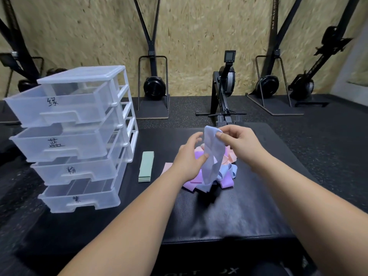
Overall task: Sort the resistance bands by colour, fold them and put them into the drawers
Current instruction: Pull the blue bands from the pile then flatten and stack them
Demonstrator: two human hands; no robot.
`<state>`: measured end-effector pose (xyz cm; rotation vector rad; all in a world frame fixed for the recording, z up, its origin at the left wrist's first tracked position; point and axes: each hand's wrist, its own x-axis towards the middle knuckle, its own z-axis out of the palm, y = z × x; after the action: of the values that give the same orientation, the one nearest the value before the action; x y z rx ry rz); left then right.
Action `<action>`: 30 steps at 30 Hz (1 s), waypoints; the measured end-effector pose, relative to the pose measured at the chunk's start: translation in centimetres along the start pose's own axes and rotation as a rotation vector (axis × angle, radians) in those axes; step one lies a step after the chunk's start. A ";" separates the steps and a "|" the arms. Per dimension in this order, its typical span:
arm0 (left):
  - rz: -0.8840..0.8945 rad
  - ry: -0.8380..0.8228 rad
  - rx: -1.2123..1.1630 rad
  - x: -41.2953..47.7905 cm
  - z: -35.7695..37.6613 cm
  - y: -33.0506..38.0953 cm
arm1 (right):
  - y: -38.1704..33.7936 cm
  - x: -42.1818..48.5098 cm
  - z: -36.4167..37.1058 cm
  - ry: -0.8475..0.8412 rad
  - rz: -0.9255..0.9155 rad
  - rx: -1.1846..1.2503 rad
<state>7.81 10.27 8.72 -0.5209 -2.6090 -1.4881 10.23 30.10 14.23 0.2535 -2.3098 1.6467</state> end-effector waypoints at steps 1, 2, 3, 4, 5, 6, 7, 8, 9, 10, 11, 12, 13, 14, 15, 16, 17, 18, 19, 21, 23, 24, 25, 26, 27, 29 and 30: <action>0.004 -0.009 -0.025 0.2 -0.1 0.3 | -0.2 0.0 -0.1 -0.003 -0.002 0.016; 0.006 -0.011 -0.044 0.5 -0.1 0.6 | -0.4 0.1 -0.3 -0.006 -0.006 0.033; 0.002 -0.007 -0.061 0.7 -0.2 0.9 | -0.4 0.2 -0.5 -0.005 -0.008 0.049; -0.002 -0.004 -0.079 0.9 -0.2 1.1 | -0.4 0.3 -0.7 -0.002 -0.008 0.060; -0.006 0.002 -0.096 1.1 -0.2 1.2 | -0.2 0.5 -1.0 0.010 -0.005 0.052; -0.008 0.013 -0.115 1.1 -0.3 1.3 | 0.1 0.7 -1.3 0.031 -0.005 0.020; -0.006 0.036 -0.142 1.2 -0.4 1.3 | 0.7 0.9 -1.6 0.064 -0.008 -0.043; -0.003 0.073 -0.179 1.2 -0.6 1.2 | 1.4 1.0 -2.0 0.101 -0.010 -0.129; 0.005 0.124 -0.221 1.1 -0.8 1.2 | 2.3 1.1 -2.4 0.136 -0.006 -0.228; 0.017 0.180 -0.254 0.9 -1.2 1.3 | 3.0 1.1 -2.8 0.156 0.000 -0.315; 0.024 0.225 -0.276 0.8 -1.6 1.4 | 3.6 0.9 -3.0 0.153 0.011 -0.376; 0.023 0.248 -0.293 0.8 -2.0 1.5 | 4.1 0.6 -3.1 0.130 0.025 -0.416; 0.020 0.251 -0.296 0.8 -2.3 1.5 | 4.6 0.4 -3.0 0.101 0.038 -0.447; 0.018 0.243 -0.282 0.9 -2.5 1.4 | 4.9 0.2 -2.7 0.074 0.052 -0.472; 0.018 0.232 -0.246 0.9 -2.6 1.1 | 5.1 0.1 -2.4 0.051 0.067 -0.493; 0.014 0.215 -0.199 0.9 -2.7 0.9 | 5.3 0.0 -2.0 0.032 0.082 -0.500; 0.005 0.199 -0.150 0.9 -2.7 0.5 | 5.5 -0.1 -1.6 0.009 0.099 -0.506; -0.006 0.185 -0.116 0.7 -2.7 0.1 | 5.6 -0.1 -1.2 -0.023 0.114 -0.517; -0.018 0.176 -0.094 0.6 -2.6 -0.3 | 5.8 -0.2 -0.8 -0.059 0.130 -0.536; -0.027 0.172 -0.047 0.3 -2.5 -1.1 | 6.1 -0.3 0.0 -0.118 0.151 -0.545; -0.032 0.164 0.014 0.1 -2.3 -1.7 | 6.2 -0.5 0.8 -0.124 0.137 -0.476; -0.037 0.156 0.031 -0.1 -2.3 -2.0 | 6.2 -0.5 1.3 -0.118 0.110 -0.426; -0.039 0.147 0.026 -0.1 -2.3 -2.2 | 6.0 -0.5 1.8 -0.120 0.078 -0.388; -0.037 0.138 0.002 -0.2 -2.3 -2.4 | 5.8 -0.6 2.3 -0.135 0.047 -0.355; -0.033 0.129 -0.031 -0.2 -2.4 -2.5 | 5.4 -0.7 2.7 -0.155 0.022 -0.334; -0.021 0.114 -0.090 -0.3 -2.6 -2.5 | 4.6 -0.8 3.6 -0.175 -0.026 -0.337; -0.014 0.110 -0.121 -0.3 -2.7 -2.4 | 4.3 -0.7 4.0 -0.169 -0.057 -0.363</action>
<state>7.03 6.77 8.07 -0.4188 -2.4566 -1.6373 9.00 27.75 8.93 0.3846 -2.6449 1.1900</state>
